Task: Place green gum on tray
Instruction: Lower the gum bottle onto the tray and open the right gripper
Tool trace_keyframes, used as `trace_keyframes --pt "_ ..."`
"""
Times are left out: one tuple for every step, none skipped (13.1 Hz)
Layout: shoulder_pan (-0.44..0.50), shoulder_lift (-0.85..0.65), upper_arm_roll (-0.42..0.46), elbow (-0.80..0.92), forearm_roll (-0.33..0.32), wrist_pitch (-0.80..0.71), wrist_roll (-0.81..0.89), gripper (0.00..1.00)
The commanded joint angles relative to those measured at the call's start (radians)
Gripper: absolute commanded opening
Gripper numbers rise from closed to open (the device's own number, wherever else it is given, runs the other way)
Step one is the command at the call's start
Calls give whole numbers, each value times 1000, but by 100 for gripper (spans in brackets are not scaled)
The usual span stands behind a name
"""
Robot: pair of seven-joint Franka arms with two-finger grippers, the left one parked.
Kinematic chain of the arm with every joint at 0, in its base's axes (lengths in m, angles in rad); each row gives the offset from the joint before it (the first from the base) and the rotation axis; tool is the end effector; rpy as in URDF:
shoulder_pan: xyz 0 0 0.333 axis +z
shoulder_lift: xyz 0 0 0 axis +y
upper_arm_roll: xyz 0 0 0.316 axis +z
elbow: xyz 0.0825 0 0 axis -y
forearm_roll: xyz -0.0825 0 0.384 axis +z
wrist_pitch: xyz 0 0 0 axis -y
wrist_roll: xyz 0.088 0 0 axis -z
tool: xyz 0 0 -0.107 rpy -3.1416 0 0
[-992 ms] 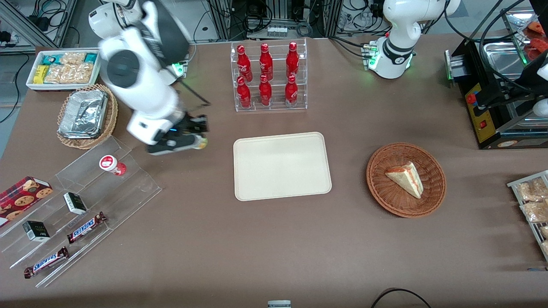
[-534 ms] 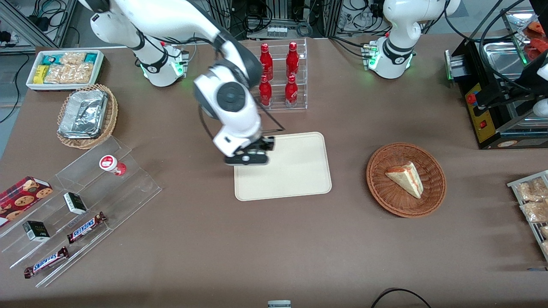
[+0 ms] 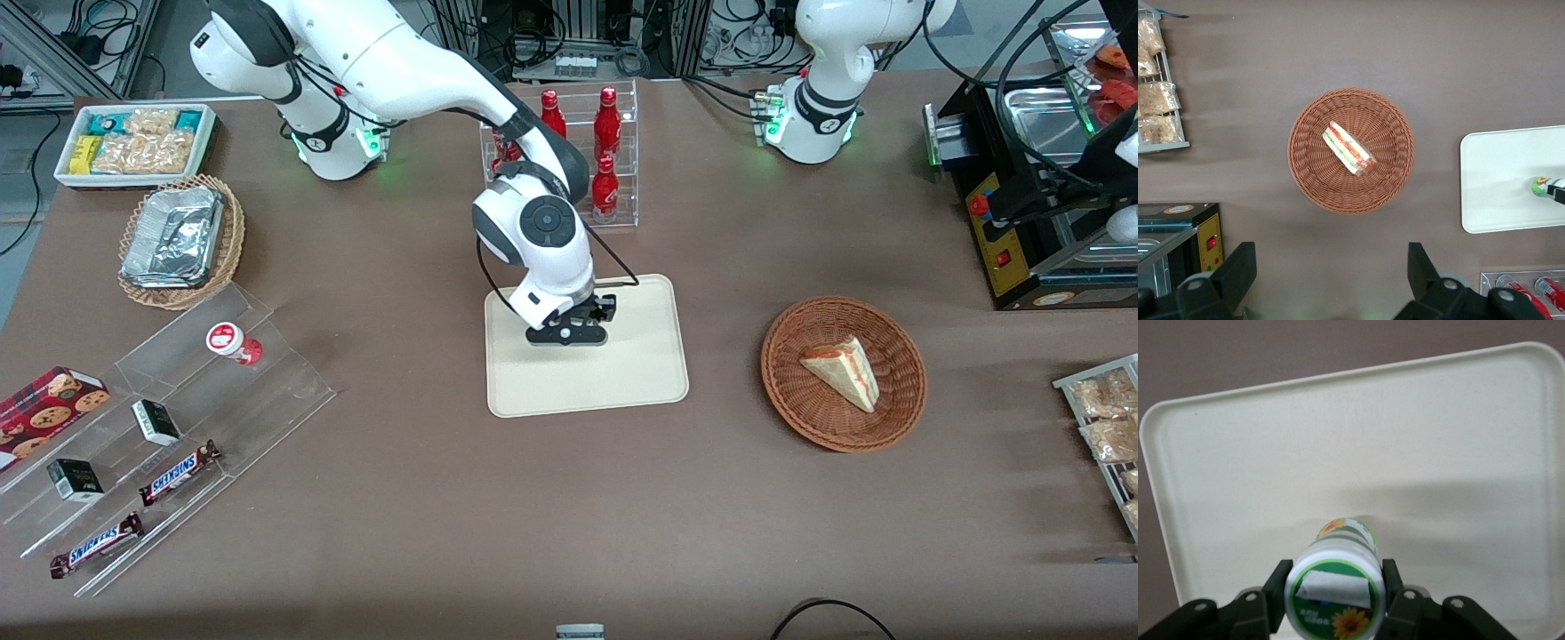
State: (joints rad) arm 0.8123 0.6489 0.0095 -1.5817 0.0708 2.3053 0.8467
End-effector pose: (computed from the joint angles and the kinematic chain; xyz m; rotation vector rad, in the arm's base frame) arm 0.4807 0.5177 0.2647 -3.0440 0.1105 -0.0087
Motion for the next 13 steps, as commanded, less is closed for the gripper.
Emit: trace_keyframes --pt "14 44 -10 39 7 19 11 0" --pt "16 50 -10 39 7 26 11 0" --pt "18 54 -10 39 7 35 11 0" --pt "19 58 -10 37 9 37 11 0" --pt "19 60 -10 35 9 39 11 0" --pt "19 63 -10 35 9 39 11 0" --pt "19 66 -10 35 7 40 11 8" --pt "19 69 -10 35 7 40 11 14" --pt "19 69 -10 35 7 43 11 19" --pt "19 72 -10 35 12 45 11 29" --pt "19 75 -10 35 20 45 11 31" --pt "19 77 -10 35 21 45 11 59" --pt "19 72 -10 35 20 45 11 100"
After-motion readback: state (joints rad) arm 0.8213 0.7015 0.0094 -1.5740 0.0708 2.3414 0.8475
